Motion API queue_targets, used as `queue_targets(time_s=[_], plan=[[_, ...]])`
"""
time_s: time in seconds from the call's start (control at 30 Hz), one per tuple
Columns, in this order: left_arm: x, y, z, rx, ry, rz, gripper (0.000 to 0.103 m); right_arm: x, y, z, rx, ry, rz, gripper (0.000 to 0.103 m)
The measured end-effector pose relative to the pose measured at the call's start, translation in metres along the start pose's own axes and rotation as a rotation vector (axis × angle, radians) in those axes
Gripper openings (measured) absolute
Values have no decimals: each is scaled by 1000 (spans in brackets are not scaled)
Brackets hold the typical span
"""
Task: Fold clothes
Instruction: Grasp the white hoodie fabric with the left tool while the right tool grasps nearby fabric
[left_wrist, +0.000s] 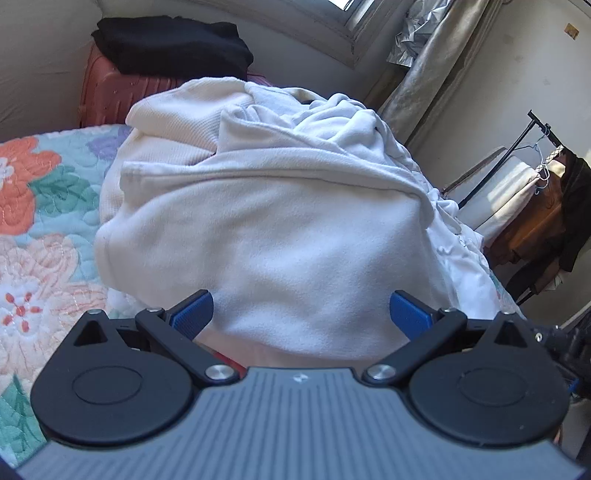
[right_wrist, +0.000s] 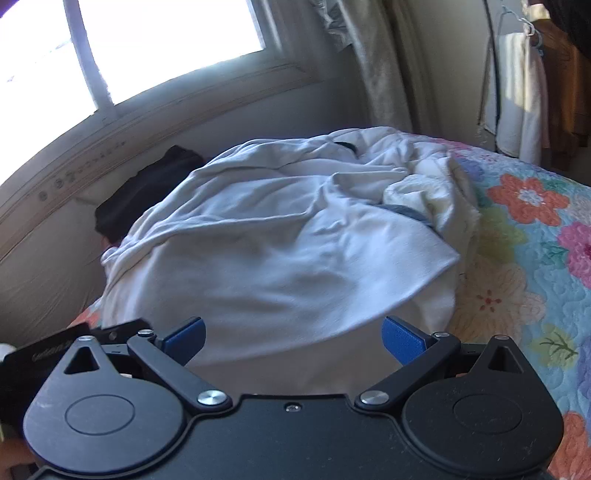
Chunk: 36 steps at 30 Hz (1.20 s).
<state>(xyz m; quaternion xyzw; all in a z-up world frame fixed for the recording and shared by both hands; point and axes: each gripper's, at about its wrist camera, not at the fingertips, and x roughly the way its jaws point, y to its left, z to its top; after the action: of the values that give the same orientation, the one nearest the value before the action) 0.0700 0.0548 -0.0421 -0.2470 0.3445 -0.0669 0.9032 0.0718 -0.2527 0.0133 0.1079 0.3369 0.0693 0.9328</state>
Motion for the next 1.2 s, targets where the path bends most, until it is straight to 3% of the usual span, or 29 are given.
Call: queue_targets(time_s=[0.13,0.2,0.3,0.37,0.43,0.5,0.53,0.57,0.67,0.73,1.03,1.2], plan=[[7,-1,3,32,-16,-5,101,19,-24,13,-34,-17,-68,103],[6,-9,4,113,-37,5,94,29,-35,20,-51,-25,-102,103],[5,-17,6,146,-39,11,83,43,-53,30,-76,-37,-154,100],[5,-18,7,148,-37,5,75,54,-59,29,-86,-11,-163,88],[3,-18,6,146,-38,-5,71,65,-61,24,-91,36,-139,57],[1,-20,5,160,-45,-10,64,62,-54,17,-102,19,-118,42],[-1,-23,3,171,-51,-9,61,57,-47,14,-130,-4,-139,27],[-2,-25,2,182,-56,-9,55,50,-39,12,-155,-26,-141,21],[-6,-29,-1,209,-67,-5,50,28,-14,4,-210,-92,-108,18],[-9,-29,-2,217,-68,-9,47,16,-1,4,-226,-108,-66,17],[-27,-12,3,166,-76,-89,33,-18,59,15,-183,-83,323,15],[-41,3,6,112,-88,-165,30,-20,87,20,-191,-57,451,15]])
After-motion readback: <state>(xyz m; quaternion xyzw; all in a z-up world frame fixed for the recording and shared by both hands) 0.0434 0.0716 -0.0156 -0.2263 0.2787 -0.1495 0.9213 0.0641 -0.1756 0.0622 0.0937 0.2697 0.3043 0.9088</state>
